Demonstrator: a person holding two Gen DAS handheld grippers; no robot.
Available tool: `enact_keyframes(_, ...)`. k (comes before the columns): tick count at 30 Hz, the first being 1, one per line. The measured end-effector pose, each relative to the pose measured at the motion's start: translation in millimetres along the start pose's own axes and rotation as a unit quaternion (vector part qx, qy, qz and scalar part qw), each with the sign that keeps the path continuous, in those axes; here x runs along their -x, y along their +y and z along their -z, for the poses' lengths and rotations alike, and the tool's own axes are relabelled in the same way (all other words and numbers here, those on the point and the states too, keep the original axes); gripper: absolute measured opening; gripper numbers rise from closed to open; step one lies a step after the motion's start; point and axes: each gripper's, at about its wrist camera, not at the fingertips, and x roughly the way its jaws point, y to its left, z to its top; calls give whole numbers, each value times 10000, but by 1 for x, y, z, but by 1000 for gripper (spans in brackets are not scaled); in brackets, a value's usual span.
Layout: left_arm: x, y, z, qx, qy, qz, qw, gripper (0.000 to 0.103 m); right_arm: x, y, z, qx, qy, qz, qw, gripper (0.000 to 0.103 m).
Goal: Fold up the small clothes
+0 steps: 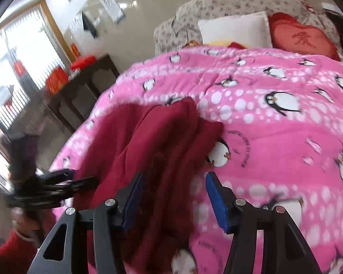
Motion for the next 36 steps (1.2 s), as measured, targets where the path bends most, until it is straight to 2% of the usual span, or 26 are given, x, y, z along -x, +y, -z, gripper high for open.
enact_keyframes(2, 12, 2, -1, 42, -82, 121, 9999, 56, 15, 15, 6, 151, -104, -222, 9996, 54)
enact_keyframes(5, 33, 0, -6, 42, -495, 25, 9988, 58, 16, 44, 18, 522, 46, -406, 9978, 54)
enact_keyframes(7, 35, -4, -7, 3, -608, -49, 9981, 58, 6, 62, 28, 701, 222, -615, 9954, 49)
enact_keyframes(9, 36, -13, -9, -69, -646, -6, 9979, 58, -8, 77, 37, 1055, 448, -560, 9918, 31)
enact_keyframes(10, 31, -17, -12, -79, -639, 11, 9979, 58, -16, 82, 43, 1319, 514, -336, 9894, 24)
enact_keyframes(11, 25, -20, -12, -99, -591, 6, 9982, 58, -20, 82, 48, 1374, 522, -228, 9889, 10)
enact_keyframes(13, 11, -28, -13, -194, -570, -171, 9980, 60, -28, 59, 61, 918, 604, -316, 9934, 9)
enact_keyframes(16, -2, -45, -5, -729, -776, -467, 9932, 62, -32, 42, 74, 701, 696, -416, 9942, 7)
enact_keyframes(18, -7, -56, 7, -1224, -915, -778, 9852, 68, -25, 54, 68, 963, 677, -320, 9925, 7)
enact_keyframes(20, -11, -66, 13, -1570, -949, -1164, 9761, 68, -14, 69, 56, 1336, 541, -153, 9894, 7)
enact_keyframes(21, -12, -68, 14, -1629, -945, -1247, 9742, 68, -8, 72, 49, 1404, 455, -123, 9890, 10)
enact_keyframes(24, -11, -62, 12, -1480, -902, -1153, 9781, 68, 7, 86, 30, 1608, 28, 75, 9870, 10)
enact_keyframes(27, -9, -51, 6, -1171, -853, -973, 9847, 68, 0, 89, 9, 1633, -169, 381, 9857, 11)
enact_keyframes(33, 0, -40, -3, -791, -804, -1062, 9879, 68, -57, 74, -16, 1415, 215, 366, 9890, 11)
enact_keyframes(36, 0, -26, -10, -547, -882, -1181, 9876, 68, -86, 60, -19, 1418, 423, 615, 9871, 10)
